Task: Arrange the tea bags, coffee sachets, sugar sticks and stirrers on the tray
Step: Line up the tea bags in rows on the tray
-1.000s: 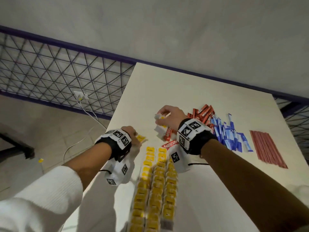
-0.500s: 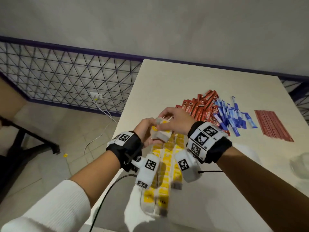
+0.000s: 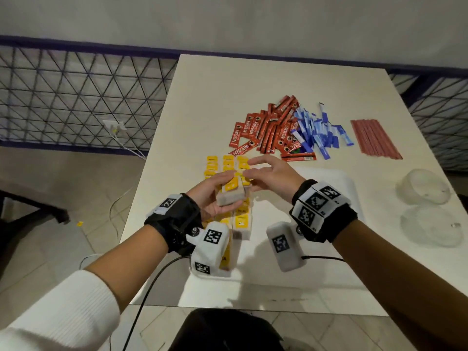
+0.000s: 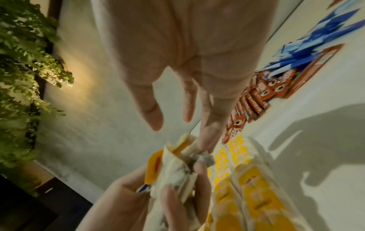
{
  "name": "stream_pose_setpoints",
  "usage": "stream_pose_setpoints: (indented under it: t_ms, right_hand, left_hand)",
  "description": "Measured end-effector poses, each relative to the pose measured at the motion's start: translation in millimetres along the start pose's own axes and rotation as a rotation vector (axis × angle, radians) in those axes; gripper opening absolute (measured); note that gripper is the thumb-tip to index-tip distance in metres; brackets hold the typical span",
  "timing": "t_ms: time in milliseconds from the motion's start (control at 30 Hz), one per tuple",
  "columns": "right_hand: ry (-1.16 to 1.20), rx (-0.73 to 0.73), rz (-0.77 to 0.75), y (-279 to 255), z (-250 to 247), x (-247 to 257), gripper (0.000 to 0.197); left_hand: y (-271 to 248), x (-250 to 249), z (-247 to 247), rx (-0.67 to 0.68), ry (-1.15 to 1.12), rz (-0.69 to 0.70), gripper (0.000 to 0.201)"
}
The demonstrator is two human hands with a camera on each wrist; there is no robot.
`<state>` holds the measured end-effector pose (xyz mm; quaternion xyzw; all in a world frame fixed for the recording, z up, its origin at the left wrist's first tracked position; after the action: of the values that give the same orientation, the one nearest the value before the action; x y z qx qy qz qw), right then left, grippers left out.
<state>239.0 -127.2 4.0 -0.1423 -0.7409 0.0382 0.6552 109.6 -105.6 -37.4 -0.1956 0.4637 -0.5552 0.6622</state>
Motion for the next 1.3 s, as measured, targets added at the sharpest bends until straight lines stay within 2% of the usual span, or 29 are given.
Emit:
stream_pose_setpoints:
  t_ms: [67,200,267,400,533,633,800,900,1000,1133,1200,1300]
  right_hand:
    - [-0.046,-0.016,0.007,-4,-7,-4,0.028]
    - [-0.222,0.071,0.020,-10,-14,-11,0.031]
    - [-0.232,0.070,0.007,-11,-18,-13,0.025]
    - [-0.163,0.006,-0.043,-13,-25,-10,0.008]
    - [-0.080,-0.035,-0.093,-14,-28,-6,0.009]
    - [-0.017,-0.069,-0.117,-13,-29,-4,0.013]
    - [-0.034,-0.067,-0.162,-13,-27,-1,0.007]
    - [-0.046,-0.051,-0.188,-14,-26,0,0.015]
    - [-0.106,-0.007,-0.208,-16,-24,2,0.010]
    - [-0.135,0.019,-0.215,-18,-20,2,0.016]
    - [-0.151,0.044,-0.210,-18,-17,1,0.019]
    - [-0.194,0.100,-0.206,-19,-13,-2,0.030]
  left_hand:
    - [0,2,2,-0.009,0.007,0.012,0.011]
    - [-2,2,9,-0.009,0.135,0.047,0.011]
    - [-2,2,12,-0.006,0.182,0.061,0.011]
    - [-3,4,15,0.005,0.220,0.068,0.015]
    - [-6,5,10,0.003,0.223,0.086,0.027]
    - [-12,3,5,-0.028,0.192,0.119,0.027]
    - [-23,2,-6,-0.111,0.228,0.155,0.021]
    - [-31,1,-13,-0.192,0.274,0.181,0.028]
    - [-37,2,-19,-0.243,0.236,0.149,0.033]
    - [-45,7,-19,-0.356,0.234,0.088,0.018]
    - [-48,7,-19,-0.434,0.287,0.123,0.016]
    - [-50,12,-17,-0.435,0.339,0.202,0.011]
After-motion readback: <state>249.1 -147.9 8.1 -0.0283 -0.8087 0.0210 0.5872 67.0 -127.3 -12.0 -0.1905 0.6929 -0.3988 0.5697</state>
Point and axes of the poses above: each hand's wrist, its own y-axis towards the middle knuckle, its own z-axis out of the palm, x = y × z, the point moved 5 cm from there along y, towards the middle knuckle, and after that the axes turned 15 degrees about -z, right-handed, at the moved point
